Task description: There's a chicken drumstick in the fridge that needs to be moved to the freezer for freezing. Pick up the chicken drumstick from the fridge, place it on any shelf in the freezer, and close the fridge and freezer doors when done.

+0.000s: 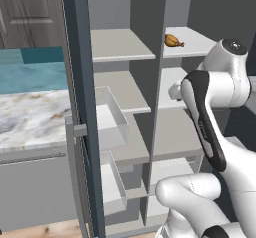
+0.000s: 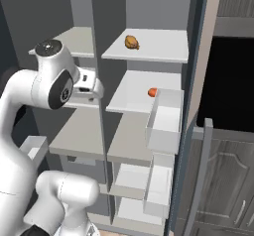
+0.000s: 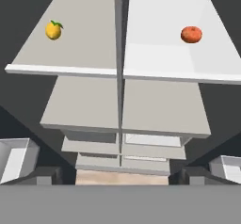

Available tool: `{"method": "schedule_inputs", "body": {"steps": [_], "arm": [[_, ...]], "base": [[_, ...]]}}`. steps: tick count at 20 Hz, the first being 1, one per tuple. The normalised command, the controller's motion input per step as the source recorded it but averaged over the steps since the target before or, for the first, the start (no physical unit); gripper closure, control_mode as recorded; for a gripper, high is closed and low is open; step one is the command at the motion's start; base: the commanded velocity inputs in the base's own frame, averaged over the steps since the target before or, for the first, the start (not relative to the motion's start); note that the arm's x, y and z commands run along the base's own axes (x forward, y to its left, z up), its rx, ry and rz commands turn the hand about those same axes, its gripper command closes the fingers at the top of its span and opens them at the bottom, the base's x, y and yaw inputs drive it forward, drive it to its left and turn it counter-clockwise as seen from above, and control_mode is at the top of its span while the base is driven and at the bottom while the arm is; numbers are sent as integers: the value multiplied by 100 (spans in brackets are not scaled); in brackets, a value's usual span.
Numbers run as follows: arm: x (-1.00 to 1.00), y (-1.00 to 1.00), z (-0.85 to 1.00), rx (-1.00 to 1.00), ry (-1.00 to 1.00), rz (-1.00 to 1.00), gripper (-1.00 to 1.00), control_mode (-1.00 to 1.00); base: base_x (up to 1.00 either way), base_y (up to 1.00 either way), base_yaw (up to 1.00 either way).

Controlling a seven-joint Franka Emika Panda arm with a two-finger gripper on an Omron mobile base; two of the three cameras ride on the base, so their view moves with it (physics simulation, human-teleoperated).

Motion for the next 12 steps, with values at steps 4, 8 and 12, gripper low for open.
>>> {"method": "schedule_inputs", "body": {"steps": [4,8,12], "arm": [[-21,-30,59,-7,-15,0,-100,-100],[-4,-33,57,-2,-12,0,-100,-100],[0,-34,40,0,-22,-2,-100,-100]], "base": [[0,0,0],[0,0,0],[0,0,0]]}}
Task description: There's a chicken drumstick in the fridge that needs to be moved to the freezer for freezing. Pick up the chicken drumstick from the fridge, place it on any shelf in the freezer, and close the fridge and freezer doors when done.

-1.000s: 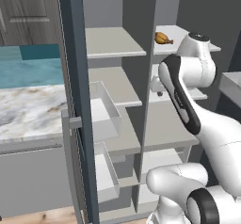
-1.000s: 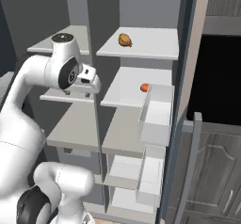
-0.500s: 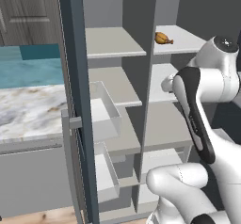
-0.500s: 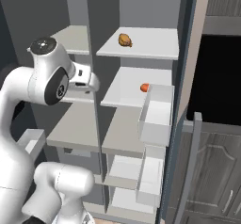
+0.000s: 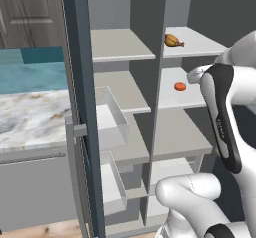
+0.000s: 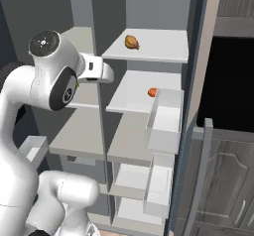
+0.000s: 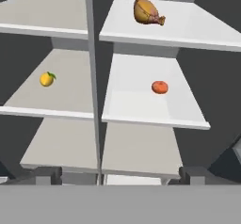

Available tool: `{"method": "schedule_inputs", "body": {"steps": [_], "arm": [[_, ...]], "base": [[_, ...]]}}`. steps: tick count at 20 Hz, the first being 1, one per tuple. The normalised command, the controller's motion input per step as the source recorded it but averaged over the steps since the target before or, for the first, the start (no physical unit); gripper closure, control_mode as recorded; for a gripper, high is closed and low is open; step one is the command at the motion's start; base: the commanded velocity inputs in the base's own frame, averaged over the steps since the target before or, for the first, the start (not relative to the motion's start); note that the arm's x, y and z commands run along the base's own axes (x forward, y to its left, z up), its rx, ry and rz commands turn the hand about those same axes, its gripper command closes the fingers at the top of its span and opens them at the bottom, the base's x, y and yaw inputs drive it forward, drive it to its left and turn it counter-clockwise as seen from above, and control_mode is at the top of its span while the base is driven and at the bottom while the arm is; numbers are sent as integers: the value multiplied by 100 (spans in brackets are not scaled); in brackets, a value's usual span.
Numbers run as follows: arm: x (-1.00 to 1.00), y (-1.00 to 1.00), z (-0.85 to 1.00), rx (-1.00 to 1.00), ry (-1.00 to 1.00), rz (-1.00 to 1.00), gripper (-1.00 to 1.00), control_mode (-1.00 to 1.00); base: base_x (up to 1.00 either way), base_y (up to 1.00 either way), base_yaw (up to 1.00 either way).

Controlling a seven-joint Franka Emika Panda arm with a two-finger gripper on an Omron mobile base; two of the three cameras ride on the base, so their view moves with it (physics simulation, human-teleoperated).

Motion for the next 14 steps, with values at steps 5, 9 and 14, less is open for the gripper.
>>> {"method": "schedule_inputs", "body": {"steps": [5,9,14], "arm": [[8,-24,35,0,-11,-3,-100,-100],[6,-9,25,0,-9,0,-100,-100],[15,0,10,0,0,0,-100,-100]], "base": [[0,0,0],[0,0,0],[0,0,0]]}}
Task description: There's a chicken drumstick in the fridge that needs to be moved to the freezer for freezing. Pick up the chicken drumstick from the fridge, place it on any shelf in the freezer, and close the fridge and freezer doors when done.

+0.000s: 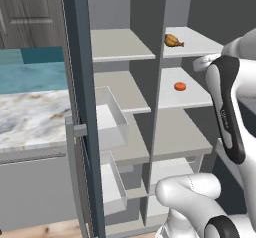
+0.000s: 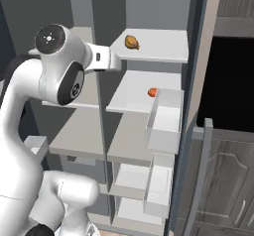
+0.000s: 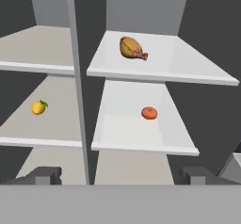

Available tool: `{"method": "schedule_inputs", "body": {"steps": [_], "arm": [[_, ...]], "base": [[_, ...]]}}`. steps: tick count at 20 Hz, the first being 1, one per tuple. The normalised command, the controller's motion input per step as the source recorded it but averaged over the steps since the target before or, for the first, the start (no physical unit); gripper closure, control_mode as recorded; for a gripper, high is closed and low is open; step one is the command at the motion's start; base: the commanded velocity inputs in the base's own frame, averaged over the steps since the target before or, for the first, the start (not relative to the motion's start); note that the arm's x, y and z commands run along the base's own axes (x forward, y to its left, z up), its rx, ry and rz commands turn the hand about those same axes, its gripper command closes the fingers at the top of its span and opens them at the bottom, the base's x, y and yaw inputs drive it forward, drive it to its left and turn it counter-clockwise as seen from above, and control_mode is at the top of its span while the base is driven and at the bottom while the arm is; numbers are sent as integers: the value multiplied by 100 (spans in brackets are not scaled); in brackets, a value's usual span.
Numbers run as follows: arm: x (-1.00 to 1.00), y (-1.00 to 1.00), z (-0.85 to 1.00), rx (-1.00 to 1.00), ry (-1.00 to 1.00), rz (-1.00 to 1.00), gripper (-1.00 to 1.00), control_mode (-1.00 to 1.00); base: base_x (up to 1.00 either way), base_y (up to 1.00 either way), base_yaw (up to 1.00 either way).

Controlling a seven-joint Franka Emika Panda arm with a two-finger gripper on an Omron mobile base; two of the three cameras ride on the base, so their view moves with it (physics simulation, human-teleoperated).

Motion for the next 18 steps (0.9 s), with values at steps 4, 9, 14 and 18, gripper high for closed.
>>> {"method": "schedule_inputs", "body": {"steps": [4,9,14,18], "arm": [[8,0,4,0,1,0,-100,-100],[5,0,1,0,0,0,-100,-100],[18,0,0,0,0,0,-100,-100],[48,-2,0,0,0,0,-100,-100]], "base": [[0,0,0],[0,0,0],[0,0,0],[0,0,0]]}}
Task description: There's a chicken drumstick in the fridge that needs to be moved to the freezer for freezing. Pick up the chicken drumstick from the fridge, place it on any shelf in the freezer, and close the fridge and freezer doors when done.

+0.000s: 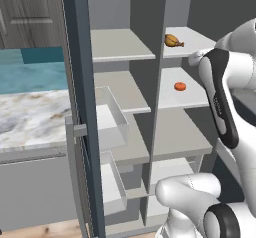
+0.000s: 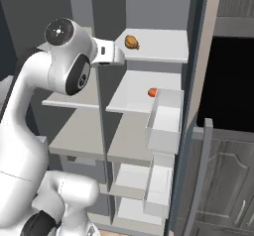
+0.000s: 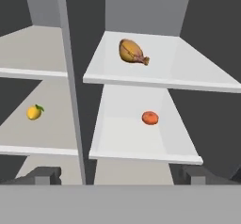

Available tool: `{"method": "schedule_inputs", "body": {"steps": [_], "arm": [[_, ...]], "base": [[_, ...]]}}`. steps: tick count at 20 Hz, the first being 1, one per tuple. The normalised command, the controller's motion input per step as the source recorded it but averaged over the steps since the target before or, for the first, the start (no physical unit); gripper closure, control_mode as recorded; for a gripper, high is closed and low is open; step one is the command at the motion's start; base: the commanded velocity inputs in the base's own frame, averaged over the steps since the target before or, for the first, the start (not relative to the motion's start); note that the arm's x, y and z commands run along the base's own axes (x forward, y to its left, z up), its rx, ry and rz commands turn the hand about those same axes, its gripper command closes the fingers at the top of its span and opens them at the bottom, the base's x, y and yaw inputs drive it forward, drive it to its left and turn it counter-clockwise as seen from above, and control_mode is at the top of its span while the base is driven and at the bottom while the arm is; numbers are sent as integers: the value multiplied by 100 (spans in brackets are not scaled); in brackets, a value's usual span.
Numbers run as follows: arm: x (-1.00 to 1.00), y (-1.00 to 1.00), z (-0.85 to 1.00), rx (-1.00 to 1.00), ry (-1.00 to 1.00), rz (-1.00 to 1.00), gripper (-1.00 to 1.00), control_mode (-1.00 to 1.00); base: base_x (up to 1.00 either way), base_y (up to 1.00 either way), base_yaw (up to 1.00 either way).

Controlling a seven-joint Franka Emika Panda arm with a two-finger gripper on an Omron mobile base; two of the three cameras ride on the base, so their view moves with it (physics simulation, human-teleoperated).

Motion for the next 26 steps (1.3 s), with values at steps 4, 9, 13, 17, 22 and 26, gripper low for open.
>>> {"method": "schedule_inputs", "body": {"steps": [4,9,13,17,22,26], "arm": [[48,-2,0,0,0,0,-100,-100],[45,-18,0,1,0,0,-100,-100],[32,-29,0,3,0,1,-100,-100],[33,-3,0,0,0,1,-100,-100],[33,0,0,0,0,0,-100,-100],[34,0,0,0,0,0,-100,-100]], "base": [[0,0,0],[0,0,0],[0,0,0],[0,0,0],[0,0,0],[0,0,0]]}}
